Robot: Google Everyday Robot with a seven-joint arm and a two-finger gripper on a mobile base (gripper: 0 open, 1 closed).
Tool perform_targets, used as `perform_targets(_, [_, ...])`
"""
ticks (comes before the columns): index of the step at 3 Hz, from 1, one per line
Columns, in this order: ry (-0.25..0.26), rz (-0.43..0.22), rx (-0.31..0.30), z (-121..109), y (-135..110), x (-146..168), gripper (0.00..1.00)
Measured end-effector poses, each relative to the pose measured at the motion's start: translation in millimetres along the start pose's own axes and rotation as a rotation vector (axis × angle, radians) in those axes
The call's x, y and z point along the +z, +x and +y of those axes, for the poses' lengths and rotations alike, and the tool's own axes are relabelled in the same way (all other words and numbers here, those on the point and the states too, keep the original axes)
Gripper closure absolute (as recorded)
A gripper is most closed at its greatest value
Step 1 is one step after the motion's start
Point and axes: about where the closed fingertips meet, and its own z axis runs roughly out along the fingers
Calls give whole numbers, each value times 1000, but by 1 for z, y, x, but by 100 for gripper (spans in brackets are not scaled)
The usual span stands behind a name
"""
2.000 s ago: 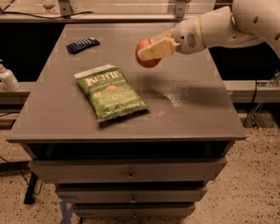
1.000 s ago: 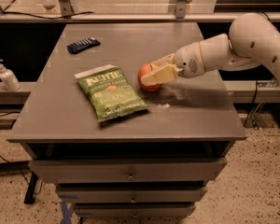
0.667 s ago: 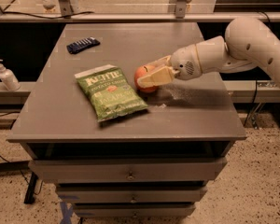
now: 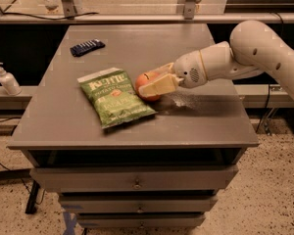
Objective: Move apple near green jalapeno chip bag
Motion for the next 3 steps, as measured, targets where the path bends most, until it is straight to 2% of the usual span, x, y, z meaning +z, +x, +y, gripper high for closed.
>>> perform_targets(3, [-11,10,-33,4,1,-11,12])
